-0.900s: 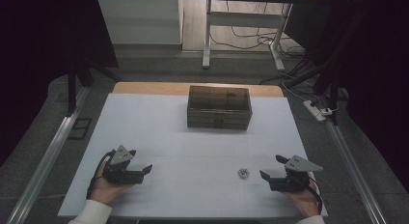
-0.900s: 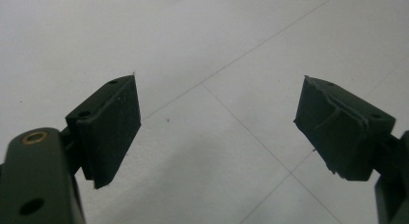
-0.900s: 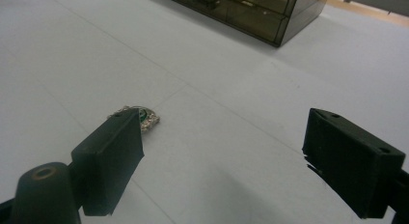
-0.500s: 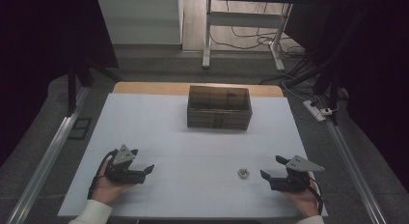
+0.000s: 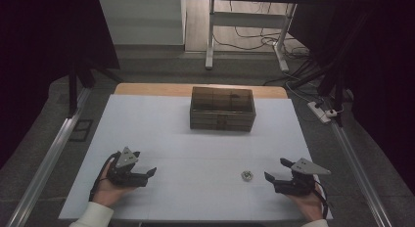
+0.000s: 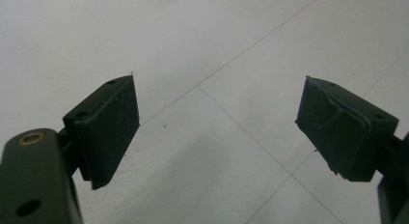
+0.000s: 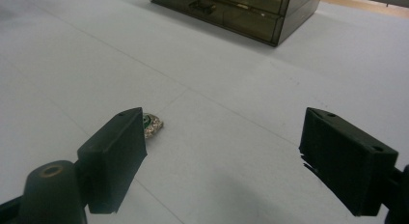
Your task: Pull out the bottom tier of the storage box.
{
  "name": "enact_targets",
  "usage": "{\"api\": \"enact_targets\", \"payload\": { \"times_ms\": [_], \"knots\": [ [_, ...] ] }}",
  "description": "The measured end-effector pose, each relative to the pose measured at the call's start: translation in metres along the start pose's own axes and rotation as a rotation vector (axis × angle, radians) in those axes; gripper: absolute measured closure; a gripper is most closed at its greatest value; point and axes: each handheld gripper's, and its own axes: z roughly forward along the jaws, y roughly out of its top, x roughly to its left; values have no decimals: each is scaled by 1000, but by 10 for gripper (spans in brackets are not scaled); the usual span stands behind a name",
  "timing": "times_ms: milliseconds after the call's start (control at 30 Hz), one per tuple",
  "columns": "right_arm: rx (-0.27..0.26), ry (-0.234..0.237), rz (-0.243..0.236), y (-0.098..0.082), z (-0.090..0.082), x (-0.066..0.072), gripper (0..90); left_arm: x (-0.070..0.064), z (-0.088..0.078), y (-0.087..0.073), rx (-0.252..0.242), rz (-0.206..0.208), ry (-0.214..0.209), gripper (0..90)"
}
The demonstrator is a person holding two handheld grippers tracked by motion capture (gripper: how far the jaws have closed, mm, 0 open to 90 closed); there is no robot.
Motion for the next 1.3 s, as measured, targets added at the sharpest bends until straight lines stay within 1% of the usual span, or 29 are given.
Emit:
{"api": "enact_targets", "payload": {
  "times_ms": [100,200,300,333,367,400,500,667,800,867,967,1000,1067,1167,1300],
  "knots": [
    [0,-3,11,0,1,-1,174,0,1,0,2,5,-3,145],
    [3,4,22,-1,4,-3,179,-1,0,1,-5,6,-7,145],
    [5,4,15,1,7,-3,183,-1,1,0,1,10,-6,145],
    [0,6,17,1,7,-3,184,-1,1,0,3,8,-1,145],
    [-5,9,21,2,7,-2,186,-1,1,-1,0,-4,-2,145],
    [-9,11,22,3,8,-1,186,-1,0,-2,-5,-13,-3,145],
    [-15,13,17,6,7,1,187,-3,-1,-2,-11,-8,5,148],
    [-38,13,4,12,7,9,192,-1,-1,-1,-15,1,15,151],
    [-55,50,41,14,9,12,194,-1,0,0,-19,4,22,153],
    [-56,41,29,15,11,13,197,-1,2,1,-18,6,24,154],
    [-60,39,35,16,14,14,202,0,3,1,-14,6,24,157],
    [-62,42,38,17,14,15,202,2,5,1,-11,-1,22,157],
    [-83,70,68,19,14,16,202,2,5,1,-8,-1,22,157],
    [-91,90,68,22,16,21,203,1,6,2,-6,-2,16,157],
    [-76,99,52,23,22,28,203,1,7,2,-2,1,19,157]
  ]
}}
